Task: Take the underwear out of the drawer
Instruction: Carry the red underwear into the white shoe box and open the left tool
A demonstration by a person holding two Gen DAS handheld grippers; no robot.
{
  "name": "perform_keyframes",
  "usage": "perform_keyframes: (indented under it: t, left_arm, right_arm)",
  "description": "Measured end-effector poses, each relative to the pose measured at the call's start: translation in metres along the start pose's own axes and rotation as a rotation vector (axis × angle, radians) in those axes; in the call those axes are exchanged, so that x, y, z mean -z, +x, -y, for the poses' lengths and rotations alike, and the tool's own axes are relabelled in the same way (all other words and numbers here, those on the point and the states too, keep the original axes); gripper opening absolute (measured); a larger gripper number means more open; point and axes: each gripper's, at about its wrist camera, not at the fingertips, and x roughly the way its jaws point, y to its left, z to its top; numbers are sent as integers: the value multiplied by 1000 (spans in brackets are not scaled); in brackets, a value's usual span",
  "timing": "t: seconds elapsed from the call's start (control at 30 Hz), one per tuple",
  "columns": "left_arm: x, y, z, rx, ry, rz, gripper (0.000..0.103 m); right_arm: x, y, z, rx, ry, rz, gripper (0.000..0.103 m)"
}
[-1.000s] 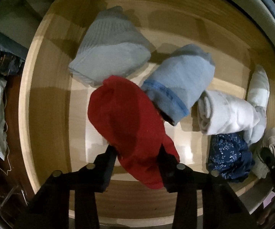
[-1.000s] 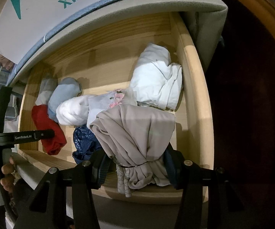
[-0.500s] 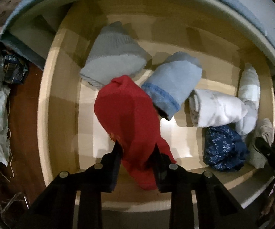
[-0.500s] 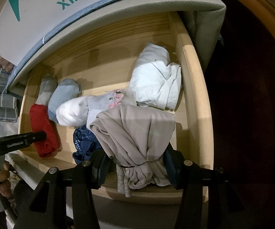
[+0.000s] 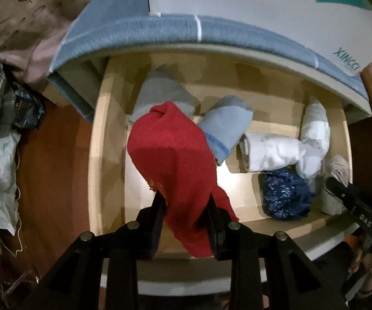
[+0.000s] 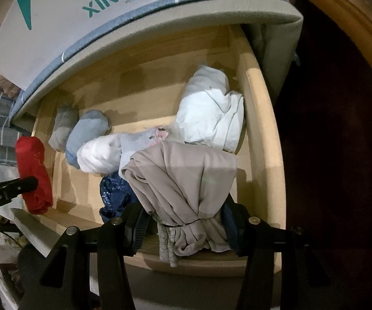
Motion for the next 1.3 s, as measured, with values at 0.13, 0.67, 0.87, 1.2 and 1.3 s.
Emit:
perform_keyframes:
  t: [0.13, 0.67, 0.87, 1.2, 1.3]
  left_arm:
    - [0, -20, -1, -9, 21, 44, 30]
    - [-18, -152, -12, -31, 94, 340, 30]
    - [-57, -206, -9, -44, 92, 471, 30]
    - [-130, -229, 22, -82, 150, 581, 30]
    - [-152, -213, 34, -121, 180, 572, 30]
  right_arm:
    - [2, -2, 1, -2, 6, 8, 47]
    - [1, 0, 1, 2, 7, -6, 47]
    - [1, 0, 0, 2, 6, -7, 47]
    - [2, 0, 3, -17, 17, -7, 47]
    - [3, 0, 3, -24, 16, -7, 47]
